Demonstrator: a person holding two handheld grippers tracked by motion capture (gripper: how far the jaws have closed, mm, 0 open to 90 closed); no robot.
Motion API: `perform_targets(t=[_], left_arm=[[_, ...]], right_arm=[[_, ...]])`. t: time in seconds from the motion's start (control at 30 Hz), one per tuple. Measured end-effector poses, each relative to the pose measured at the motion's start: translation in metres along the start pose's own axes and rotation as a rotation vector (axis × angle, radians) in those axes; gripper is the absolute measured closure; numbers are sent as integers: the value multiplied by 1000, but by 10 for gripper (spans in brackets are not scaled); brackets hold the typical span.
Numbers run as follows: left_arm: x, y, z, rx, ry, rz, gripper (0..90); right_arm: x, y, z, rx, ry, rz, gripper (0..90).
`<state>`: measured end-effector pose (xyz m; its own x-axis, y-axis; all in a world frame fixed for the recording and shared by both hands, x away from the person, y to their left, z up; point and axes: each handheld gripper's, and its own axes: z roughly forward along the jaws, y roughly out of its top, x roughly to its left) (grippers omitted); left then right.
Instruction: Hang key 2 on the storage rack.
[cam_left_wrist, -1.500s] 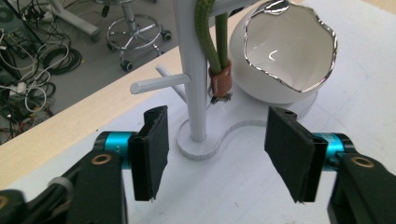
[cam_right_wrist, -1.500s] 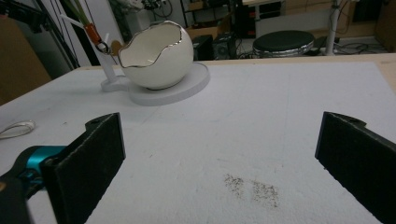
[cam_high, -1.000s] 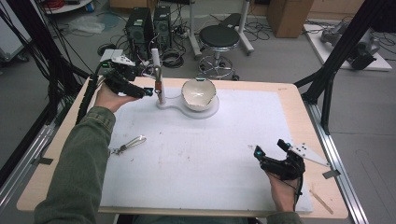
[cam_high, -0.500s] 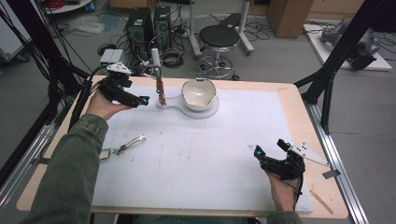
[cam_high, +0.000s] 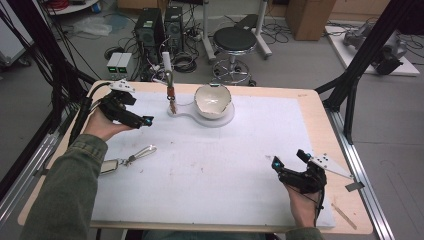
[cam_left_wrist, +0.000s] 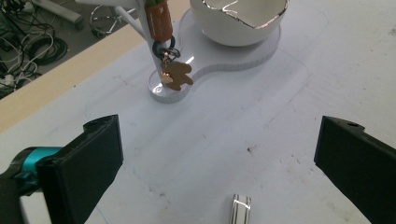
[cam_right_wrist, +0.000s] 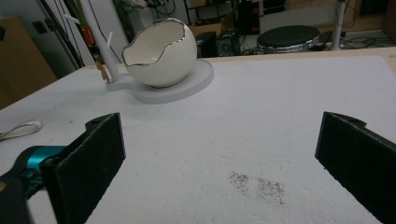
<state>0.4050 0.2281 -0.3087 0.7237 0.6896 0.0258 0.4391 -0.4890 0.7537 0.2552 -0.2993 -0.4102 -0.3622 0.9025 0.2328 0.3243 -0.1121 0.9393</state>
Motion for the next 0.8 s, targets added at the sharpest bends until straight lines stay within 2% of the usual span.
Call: perform_targets(t=[0.2, 0.37, 0.57, 0.8], left_arm=[[-2, -12, 1, 8, 1, 5, 17], [-2, -22, 5, 41, -16, -4, 17], [-4, -33, 10, 48, -27, -15, 19], [-9, -49, 24, 104, -55, -22, 20]], right_arm=[[0, 0, 0, 0, -1, 1, 4], [0, 0, 0, 4, -2, 1, 4], [0, 0, 0, 1, 0, -3, 4], [0, 0, -1, 2, -2, 1, 4]])
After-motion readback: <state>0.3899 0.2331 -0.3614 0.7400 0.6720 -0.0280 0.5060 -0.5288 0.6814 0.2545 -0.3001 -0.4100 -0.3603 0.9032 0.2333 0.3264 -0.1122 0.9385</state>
